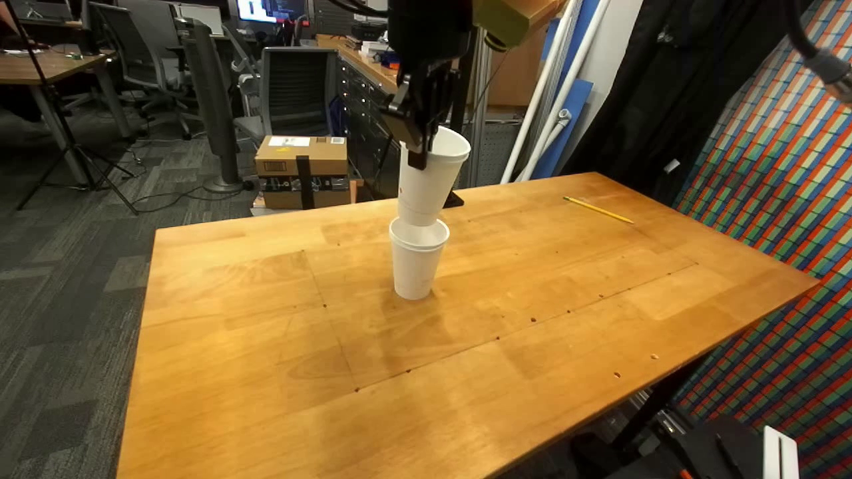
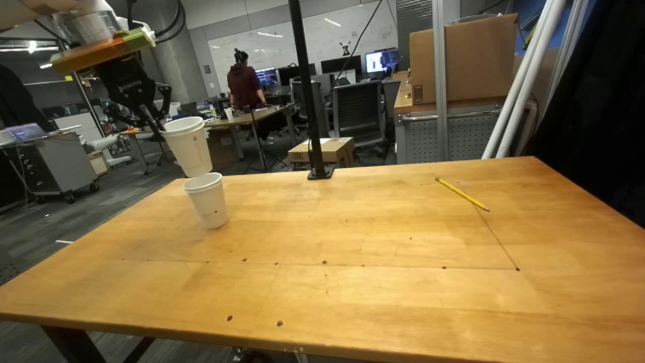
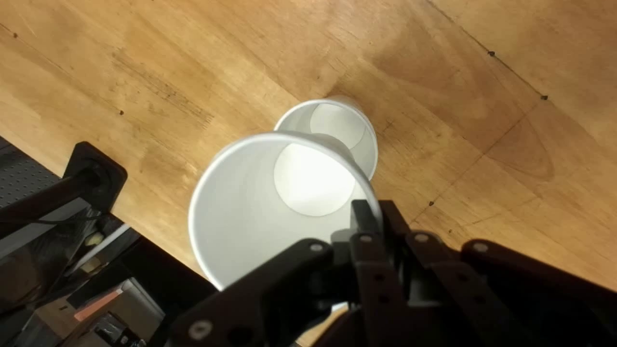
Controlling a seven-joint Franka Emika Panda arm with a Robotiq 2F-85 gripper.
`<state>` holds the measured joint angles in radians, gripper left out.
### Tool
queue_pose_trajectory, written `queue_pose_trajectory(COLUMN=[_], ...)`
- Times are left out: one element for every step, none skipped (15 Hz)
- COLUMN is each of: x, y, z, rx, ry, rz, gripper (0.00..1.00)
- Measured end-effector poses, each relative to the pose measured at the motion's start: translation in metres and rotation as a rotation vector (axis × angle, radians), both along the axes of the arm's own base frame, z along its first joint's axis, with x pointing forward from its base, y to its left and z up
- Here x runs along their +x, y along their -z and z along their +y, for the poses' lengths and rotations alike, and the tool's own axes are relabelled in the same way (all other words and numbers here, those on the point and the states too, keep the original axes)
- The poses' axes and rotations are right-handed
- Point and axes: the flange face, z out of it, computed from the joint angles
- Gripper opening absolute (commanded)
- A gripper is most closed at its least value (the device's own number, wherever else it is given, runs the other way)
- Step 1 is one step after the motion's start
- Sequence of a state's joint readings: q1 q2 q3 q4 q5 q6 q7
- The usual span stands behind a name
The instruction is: Stack the cups
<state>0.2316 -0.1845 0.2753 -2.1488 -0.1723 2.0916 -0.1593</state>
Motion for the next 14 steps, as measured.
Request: queue_pose_trajectory(x=[-0.001, -0.001, -0.002, -0.002, -0.002, -0.003, -0.003, -0.002, -0.002, -0.001, 0.001, 0.003, 0.005, 0.008], y=[0.000, -0.001, -0.001, 0.000, 0.001, 0.002, 0.003, 0.004, 0.006, 0.008, 0.009, 0.011, 0.014, 0.017], z=[0.001, 0.001, 0.001, 0.001, 0.001, 0.000, 0.000, 0.000, 0.001, 0.001, 0.001, 0.001, 0.002, 0.002], rx=[0.001, 0.002, 0.003, 0.003, 0.003, 0.004, 0.007, 0.013, 0.021, 0.032, 0.041, 0.050, 0.057, 0.065], ry=[0.008, 0.018, 0.028, 0.039, 0.050, 0.061, 0.073, 0.090, 0.109, 0.130, 0.150, 0.166, 0.178, 0.185], rz=[-0.002, -0.003, -0.002, 0.000, 0.002, 0.006, 0.010, 0.014, 0.018, 0.024, 0.030, 0.035, 0.038, 0.039], gripper=[0.00, 0.00, 0.00, 0.00, 0.00, 0.00, 0.00, 0.00, 0.00, 0.00, 0.00, 0.00, 0.00, 0.00])
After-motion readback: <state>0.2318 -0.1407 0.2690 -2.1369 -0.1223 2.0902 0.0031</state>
